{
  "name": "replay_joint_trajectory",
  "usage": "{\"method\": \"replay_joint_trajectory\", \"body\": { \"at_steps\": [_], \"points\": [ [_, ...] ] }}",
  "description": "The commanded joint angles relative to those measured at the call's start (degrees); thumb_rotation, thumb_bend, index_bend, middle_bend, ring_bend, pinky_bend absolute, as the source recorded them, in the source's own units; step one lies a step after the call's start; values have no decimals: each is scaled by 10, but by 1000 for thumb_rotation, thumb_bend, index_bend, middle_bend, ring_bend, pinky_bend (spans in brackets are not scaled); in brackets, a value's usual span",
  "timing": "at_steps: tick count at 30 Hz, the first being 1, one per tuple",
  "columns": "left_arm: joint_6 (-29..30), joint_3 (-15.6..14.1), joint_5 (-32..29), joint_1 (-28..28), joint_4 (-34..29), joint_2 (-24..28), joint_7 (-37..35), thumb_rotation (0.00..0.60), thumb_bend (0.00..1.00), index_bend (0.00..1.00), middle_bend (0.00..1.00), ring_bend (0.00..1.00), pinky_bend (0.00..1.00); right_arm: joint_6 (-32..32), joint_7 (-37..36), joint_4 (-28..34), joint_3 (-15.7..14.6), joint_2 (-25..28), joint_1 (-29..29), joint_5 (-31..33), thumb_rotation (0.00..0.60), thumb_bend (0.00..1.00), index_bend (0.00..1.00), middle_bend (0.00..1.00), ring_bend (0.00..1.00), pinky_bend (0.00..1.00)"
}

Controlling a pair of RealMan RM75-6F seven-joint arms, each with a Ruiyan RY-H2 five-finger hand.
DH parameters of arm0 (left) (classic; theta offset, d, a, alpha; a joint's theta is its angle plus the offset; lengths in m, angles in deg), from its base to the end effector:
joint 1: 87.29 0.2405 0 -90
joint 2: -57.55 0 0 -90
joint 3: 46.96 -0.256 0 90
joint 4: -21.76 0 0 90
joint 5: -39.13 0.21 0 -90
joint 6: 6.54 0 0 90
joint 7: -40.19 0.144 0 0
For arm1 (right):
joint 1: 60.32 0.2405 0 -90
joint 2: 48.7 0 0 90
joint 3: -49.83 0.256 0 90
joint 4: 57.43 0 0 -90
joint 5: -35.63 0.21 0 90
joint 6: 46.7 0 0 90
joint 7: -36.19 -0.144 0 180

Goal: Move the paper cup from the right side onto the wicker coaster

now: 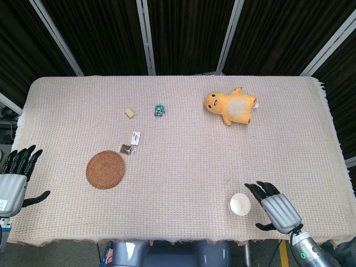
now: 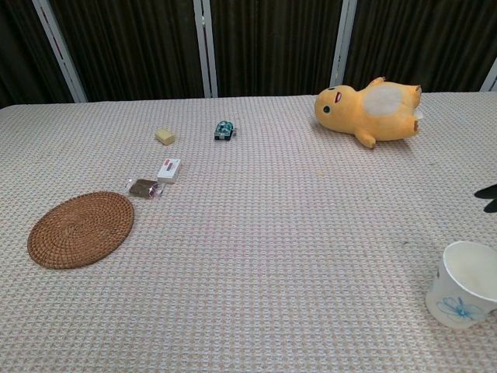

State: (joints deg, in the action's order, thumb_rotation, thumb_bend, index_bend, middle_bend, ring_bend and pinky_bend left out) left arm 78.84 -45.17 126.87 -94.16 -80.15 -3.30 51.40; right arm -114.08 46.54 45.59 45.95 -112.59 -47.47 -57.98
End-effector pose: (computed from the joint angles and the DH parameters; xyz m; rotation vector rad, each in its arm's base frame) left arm -0.2724 0.1841 0.1592 -1.4758 -0.8079 -0.8801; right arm -0.2528 -0.1756 0.0852 1.8788 -1.0011 0.8000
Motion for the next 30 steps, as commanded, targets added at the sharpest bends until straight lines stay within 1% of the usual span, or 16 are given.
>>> {"method": "replay_joint_trajectory", "body": {
  "at_steps": [1,5,7,10,12,15,19,23,25,27,30],
  "points": [
    [1,0,1,1,-1,0,1,600,0,0,0,0,0,-12,2,-39,3,-38,-1,-11,600,0,106,162,130,171],
    [0,-1,1,1,-1,-1,4,600,0,0,0,0,0,-16,-4,-73,5,-70,1,-18,600,4,128,190,154,177],
    [-1,0,-1,0,-1,-1,5,600,0,0,0,0,0,-12,-2,-86,5,-82,4,-17,600,31,146,215,179,191],
    [-3,2,-6,0,-1,-2,5,600,0,0,0,0,0,-7,-3,-101,9,-101,8,-14,600,112,191,287,245,218],
    [-3,3,-8,0,-1,-1,5,600,0,0,0,0,0,-9,-2,-108,12,-109,10,-15,600,170,229,353,298,236],
    [-5,5,-13,-1,-1,-1,2,600,0,0,0,0,0,-15,2,-122,16,-123,12,-16,600,208,264,399,332,248],
    [-10,7,-19,-3,1,0,1,600,0,0,0,0,0,-18,-1,-128,17,-133,14,-18,600,214,283,411,337,250],
    [-13,10,-26,-4,1,0,-1,600,0,0,0,0,0,-18,-20,-112,26,-132,25,-18,600,215,283,411,338,250],
    [-17,12,-32,-6,0,1,-2,600,0,0,0,0,0,-12,-18,-100,38,-127,37,-18,600,214,283,411,338,250],
    [-21,15,-38,-8,1,1,-3,600,0,0,0,0,0,-1,-6,-88,56,-123,55,-14,600,215,285,411,337,250],
    [-30,19,-48,-12,3,-1,-2,600,0,0,0,0,0,28,9,-70,90,-123,86,10,600,214,289,413,337,251]
  ]
}}
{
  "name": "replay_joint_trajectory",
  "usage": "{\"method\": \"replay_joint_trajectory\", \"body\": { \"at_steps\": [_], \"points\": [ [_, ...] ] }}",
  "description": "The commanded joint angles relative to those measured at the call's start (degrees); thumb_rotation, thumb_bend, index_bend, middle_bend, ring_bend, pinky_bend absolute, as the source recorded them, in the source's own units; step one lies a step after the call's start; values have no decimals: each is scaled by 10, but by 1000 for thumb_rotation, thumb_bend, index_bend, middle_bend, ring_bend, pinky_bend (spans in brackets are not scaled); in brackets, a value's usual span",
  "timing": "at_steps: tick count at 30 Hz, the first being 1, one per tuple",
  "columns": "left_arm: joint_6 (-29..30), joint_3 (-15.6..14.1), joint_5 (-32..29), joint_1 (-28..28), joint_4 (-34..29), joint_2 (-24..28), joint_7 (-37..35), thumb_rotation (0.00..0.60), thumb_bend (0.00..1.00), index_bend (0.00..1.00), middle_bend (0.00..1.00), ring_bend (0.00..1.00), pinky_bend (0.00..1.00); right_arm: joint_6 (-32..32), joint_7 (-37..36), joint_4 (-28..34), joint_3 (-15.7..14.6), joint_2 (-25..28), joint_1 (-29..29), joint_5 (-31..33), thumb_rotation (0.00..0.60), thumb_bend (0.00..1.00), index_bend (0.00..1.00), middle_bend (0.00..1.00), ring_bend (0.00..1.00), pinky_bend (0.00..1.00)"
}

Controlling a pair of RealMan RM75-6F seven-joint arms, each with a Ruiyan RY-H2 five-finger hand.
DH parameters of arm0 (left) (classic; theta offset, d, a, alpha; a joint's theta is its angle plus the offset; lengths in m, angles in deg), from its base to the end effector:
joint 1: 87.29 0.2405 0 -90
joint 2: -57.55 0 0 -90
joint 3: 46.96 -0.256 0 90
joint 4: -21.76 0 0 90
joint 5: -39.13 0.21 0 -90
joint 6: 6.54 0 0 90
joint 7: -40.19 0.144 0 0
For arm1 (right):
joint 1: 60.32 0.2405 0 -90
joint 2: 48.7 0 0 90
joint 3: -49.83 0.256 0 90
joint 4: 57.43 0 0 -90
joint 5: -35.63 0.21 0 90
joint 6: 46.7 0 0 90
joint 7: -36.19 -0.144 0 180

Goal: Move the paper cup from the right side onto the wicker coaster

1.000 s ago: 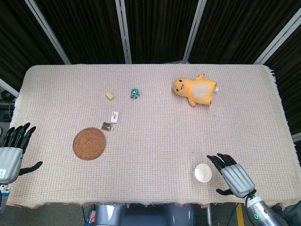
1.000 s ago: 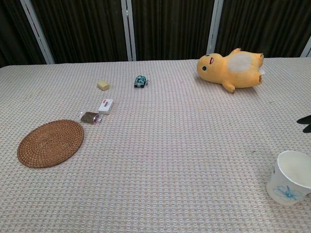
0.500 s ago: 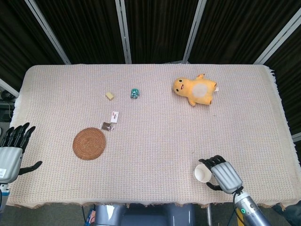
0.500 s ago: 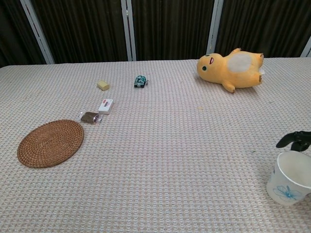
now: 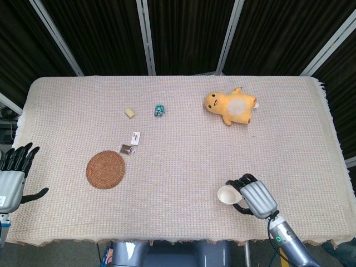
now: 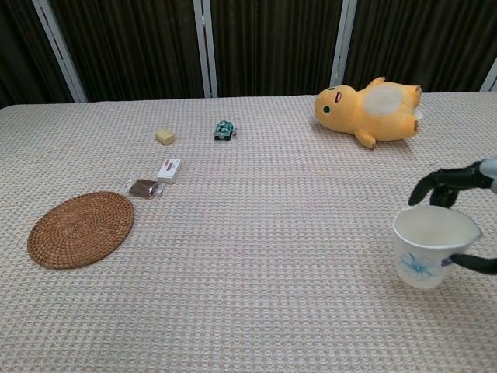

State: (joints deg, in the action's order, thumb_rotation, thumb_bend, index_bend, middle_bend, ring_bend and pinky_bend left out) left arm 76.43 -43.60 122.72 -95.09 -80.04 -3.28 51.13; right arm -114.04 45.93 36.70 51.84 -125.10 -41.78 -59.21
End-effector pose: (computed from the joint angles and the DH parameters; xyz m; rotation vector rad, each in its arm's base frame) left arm -0.2786 0.1946 0.1604 -1.4415 -0.8468 -0.8495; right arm -0.2207 -0.2234 0.0417 1.8903 -0.8838 1.0088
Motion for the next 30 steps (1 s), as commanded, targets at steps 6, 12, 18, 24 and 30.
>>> {"method": "replay_joint_trajectory", "body": {
  "at_steps": [6,12,18,24,30],
  "points": [
    [-22,9,-27,-11,5,-3,1,600,0,0,0,0,0,95,25,29,86,-22,87,95,600,215,291,413,337,252],
    [-33,14,-44,-14,2,2,-11,600,0,0,0,0,0,164,43,17,110,-49,135,167,600,215,296,413,337,254],
    [-51,20,-67,-22,10,3,-13,600,0,0,0,0,0,192,70,-24,127,-112,181,207,600,222,301,413,337,253],
    [-61,24,-82,-28,15,-1,-7,600,0,0,0,0,0,185,72,-61,136,-161,206,219,600,110,181,384,318,254],
    [-66,24,-91,-30,18,-5,0,600,0,0,0,0,0,176,60,-71,118,-169,210,205,600,0,0,14,28,72]
  ]
}}
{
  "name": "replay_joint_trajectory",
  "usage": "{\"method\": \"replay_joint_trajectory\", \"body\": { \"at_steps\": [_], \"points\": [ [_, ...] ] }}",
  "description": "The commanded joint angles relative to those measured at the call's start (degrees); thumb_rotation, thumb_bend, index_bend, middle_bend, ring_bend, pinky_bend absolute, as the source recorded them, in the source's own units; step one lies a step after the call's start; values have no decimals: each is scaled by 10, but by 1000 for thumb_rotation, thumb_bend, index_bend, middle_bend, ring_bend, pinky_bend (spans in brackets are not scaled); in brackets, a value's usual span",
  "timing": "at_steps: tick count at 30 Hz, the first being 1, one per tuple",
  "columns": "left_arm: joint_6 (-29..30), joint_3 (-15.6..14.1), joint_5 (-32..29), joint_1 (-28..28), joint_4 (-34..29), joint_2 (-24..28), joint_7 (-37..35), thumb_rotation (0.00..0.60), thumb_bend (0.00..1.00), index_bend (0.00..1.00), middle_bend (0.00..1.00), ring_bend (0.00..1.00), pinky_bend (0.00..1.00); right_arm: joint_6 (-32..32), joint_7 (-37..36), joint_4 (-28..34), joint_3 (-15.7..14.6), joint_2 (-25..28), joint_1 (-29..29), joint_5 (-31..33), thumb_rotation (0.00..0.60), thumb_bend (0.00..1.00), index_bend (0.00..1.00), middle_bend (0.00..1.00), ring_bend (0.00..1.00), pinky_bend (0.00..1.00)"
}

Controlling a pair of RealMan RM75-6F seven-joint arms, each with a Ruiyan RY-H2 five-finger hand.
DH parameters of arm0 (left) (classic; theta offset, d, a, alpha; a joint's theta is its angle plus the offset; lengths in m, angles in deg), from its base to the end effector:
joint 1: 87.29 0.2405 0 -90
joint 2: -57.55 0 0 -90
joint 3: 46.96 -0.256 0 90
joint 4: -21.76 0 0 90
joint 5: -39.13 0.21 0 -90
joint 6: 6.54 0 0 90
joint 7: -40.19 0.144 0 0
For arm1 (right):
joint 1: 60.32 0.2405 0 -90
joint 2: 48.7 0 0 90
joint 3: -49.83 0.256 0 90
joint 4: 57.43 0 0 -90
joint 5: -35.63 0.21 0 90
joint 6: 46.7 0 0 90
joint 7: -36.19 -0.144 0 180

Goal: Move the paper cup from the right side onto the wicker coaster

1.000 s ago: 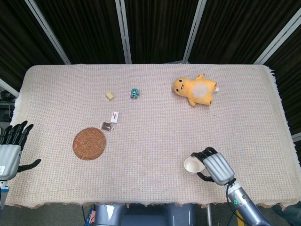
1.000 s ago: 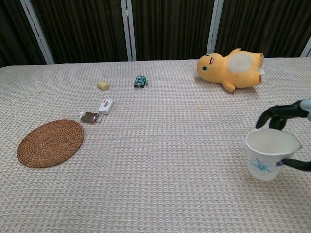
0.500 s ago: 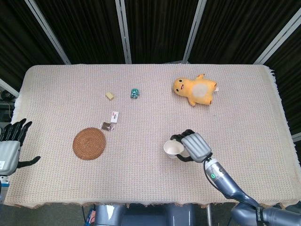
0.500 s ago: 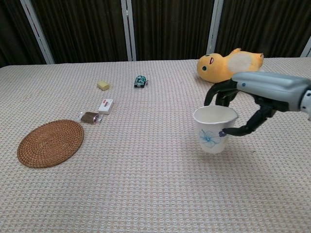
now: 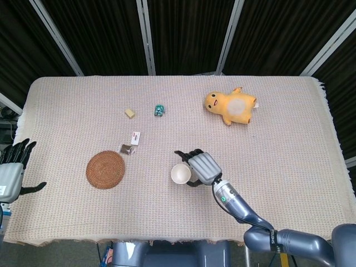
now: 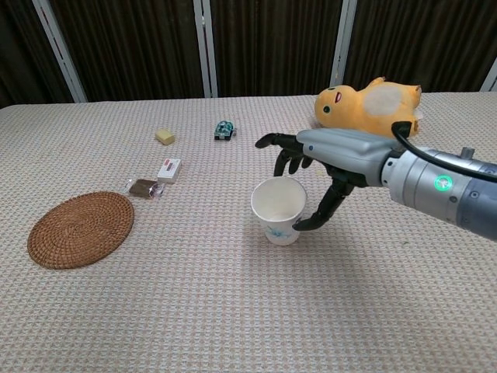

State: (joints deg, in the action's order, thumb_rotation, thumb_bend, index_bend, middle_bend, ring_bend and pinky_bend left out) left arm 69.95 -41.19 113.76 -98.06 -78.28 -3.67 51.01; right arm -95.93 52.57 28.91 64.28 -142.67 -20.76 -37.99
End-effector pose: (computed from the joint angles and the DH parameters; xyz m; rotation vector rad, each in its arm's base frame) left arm -0.2951 0.2181 0.1579 -1.3973 -0.9348 -0.7640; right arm -0.1088 -0.3189 -0.0459 1.9965 -1.0083 1.0783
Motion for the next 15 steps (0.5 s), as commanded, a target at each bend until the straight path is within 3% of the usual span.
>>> {"method": "replay_joint_trajectory", "body": {
  "at_steps": [1,9,15],
  "points": [
    [-1,0,-2,-1,2,-1,2,600,0,0,0,0,0,-12,-6,16,-10,17,-3,-13,600,0,0,5,15,57],
    [-3,-5,10,-5,9,-8,-4,600,0,0,0,0,0,-104,-13,122,-51,149,-70,-74,600,0,0,0,0,1],
    [-16,-9,66,-31,3,-22,-6,600,0,0,0,0,0,-211,-40,112,-96,217,-143,-137,600,0,0,0,0,0]
  ]
}}
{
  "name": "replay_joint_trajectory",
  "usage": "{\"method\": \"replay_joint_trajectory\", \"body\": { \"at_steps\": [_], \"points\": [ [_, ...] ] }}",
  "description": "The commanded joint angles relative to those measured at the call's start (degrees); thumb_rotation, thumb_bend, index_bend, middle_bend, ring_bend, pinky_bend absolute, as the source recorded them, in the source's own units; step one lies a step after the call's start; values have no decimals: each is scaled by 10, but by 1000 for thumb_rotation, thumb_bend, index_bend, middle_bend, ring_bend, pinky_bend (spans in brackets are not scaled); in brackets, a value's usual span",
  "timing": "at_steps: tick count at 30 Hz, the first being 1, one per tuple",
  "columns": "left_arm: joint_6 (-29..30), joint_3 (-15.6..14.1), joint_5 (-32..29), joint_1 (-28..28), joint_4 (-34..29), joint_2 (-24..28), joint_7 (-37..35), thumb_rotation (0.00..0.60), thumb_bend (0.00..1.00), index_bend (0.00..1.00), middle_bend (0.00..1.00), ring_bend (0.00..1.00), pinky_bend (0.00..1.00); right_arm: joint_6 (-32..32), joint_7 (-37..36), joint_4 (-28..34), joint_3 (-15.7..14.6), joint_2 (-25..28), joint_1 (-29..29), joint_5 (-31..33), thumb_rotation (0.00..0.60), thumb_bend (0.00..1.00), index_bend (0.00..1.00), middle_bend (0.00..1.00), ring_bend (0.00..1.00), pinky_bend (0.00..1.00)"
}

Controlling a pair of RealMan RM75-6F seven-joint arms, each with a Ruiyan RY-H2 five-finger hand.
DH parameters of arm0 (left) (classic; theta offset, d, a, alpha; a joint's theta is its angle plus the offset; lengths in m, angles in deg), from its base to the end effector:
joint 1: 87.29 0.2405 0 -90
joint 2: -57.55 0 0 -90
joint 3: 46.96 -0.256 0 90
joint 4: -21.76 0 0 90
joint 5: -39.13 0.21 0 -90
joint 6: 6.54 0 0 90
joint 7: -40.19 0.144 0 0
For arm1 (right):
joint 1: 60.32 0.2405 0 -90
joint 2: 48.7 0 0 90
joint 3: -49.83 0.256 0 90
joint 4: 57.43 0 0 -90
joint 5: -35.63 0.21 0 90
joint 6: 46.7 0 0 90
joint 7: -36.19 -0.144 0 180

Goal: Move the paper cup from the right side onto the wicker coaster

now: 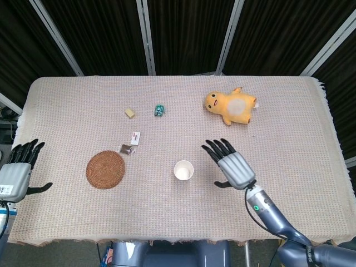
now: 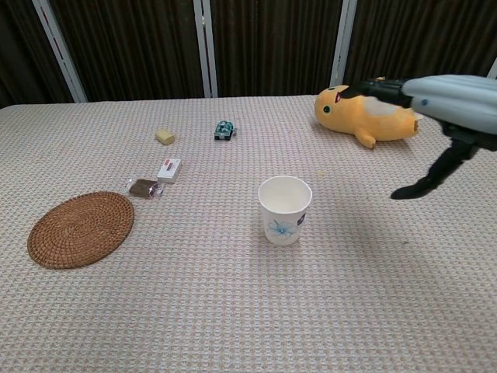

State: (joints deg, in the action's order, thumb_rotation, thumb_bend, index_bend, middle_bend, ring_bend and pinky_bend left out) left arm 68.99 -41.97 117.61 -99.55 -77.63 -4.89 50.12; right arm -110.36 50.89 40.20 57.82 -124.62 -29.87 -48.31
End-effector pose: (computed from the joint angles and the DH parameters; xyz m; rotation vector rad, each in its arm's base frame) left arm -0.2833 0.2229 0.1453 -1.4783 -0.9197 -0.8131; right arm -0.1643 -0.2881 0.0520 1.8789 -0.7916 1.0783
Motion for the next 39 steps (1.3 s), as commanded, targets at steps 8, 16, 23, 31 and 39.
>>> {"method": "replay_joint_trajectory", "body": {
  "at_steps": [8,16,23,31,39],
  "points": [
    [-70,21,117,-116,3,-91,64,600,0,68,0,0,0,-166,-62,-56,-56,47,-116,-67,600,0,0,0,0,0],
    [-214,53,77,-236,-14,-175,185,600,0,197,78,40,72,-198,-42,-70,-58,55,-142,-71,600,0,0,0,0,0],
    [-267,80,17,-310,48,-280,275,600,0,219,95,56,115,-190,-50,-64,-48,66,-145,-51,600,0,0,0,0,0],
    [-286,108,-35,-374,133,-366,317,600,0,218,89,61,160,-192,-66,-68,-31,77,-150,-27,600,0,0,0,0,0],
    [-298,116,-78,-406,173,-397,309,600,0,221,97,93,201,-192,-71,-73,-22,82,-154,-15,600,0,0,0,0,0]
  ]
}}
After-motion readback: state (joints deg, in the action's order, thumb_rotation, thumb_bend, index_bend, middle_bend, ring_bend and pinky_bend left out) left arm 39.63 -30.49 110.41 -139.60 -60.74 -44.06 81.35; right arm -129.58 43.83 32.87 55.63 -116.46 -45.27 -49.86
